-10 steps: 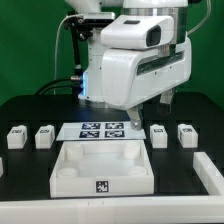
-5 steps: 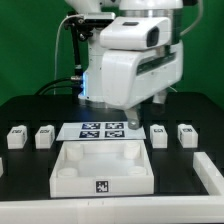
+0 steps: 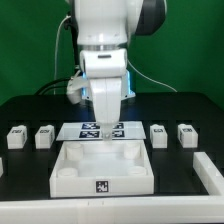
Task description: Assemble one leg
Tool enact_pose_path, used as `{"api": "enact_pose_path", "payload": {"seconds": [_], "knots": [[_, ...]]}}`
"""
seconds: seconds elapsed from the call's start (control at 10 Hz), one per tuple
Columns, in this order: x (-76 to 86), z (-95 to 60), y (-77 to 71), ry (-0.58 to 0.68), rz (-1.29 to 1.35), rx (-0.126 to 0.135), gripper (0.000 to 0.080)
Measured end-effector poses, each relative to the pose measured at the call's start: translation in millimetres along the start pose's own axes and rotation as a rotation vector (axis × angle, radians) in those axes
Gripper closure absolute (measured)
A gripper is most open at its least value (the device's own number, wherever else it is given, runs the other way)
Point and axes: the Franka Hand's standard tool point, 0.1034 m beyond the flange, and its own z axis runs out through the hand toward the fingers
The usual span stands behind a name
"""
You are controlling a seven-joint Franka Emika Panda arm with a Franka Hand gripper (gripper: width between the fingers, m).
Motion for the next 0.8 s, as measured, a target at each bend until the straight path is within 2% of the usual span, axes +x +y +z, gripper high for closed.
{"api": "enact_pose_path", "payload": {"seconds": [0.2,0.4,0.8], "knots": [[-0.4,23.2,-2.1,0.012,0.023,0.020,0.0150],[-0.9,36.8,-7.0,0.018,0.028,0.037,0.0150],[-2.2,36.9,-6.3,0.018,0.046,0.037,0.0180]]}}
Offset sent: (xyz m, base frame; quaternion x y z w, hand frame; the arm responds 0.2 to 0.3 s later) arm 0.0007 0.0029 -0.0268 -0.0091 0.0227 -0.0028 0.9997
